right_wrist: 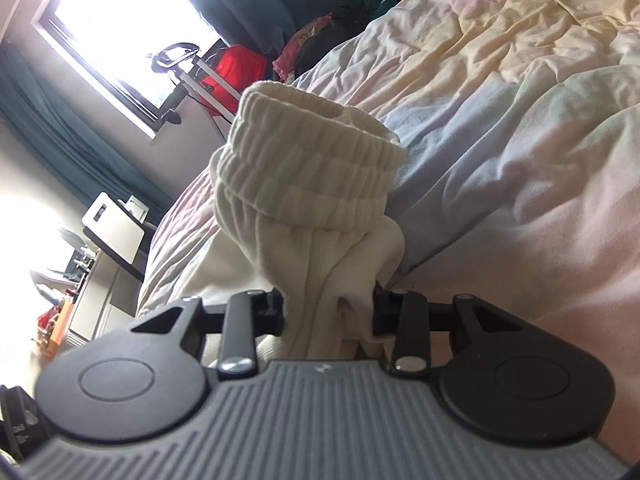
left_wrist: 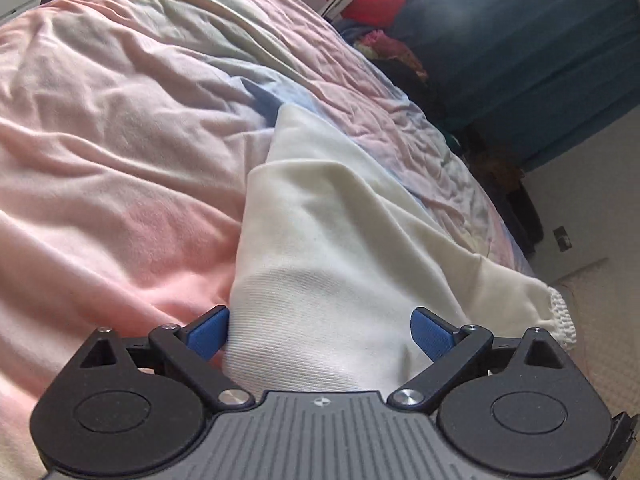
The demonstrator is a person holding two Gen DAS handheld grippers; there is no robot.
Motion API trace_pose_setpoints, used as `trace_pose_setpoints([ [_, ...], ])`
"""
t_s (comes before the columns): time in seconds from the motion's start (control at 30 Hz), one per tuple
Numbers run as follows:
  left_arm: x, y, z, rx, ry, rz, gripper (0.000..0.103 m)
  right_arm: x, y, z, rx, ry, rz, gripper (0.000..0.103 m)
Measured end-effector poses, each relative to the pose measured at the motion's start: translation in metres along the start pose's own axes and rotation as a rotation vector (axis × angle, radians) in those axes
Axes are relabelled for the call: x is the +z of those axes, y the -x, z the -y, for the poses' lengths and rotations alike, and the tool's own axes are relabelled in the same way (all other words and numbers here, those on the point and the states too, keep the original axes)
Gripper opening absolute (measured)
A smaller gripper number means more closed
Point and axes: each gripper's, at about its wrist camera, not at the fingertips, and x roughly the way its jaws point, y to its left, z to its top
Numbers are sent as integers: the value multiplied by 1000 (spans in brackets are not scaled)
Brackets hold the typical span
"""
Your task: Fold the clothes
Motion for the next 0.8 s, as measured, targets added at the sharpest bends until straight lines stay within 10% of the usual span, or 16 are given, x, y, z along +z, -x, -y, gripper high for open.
trace_pose_setpoints([
  [0.37, -13, 0, 3, 52, -44, 13, 76, 0, -4, -4, -17, 20, 5, 39],
  [0.8, 1, 60, 61, -68, -110, 89, 50, 27, 50, -37, 75, 63, 121, 31],
])
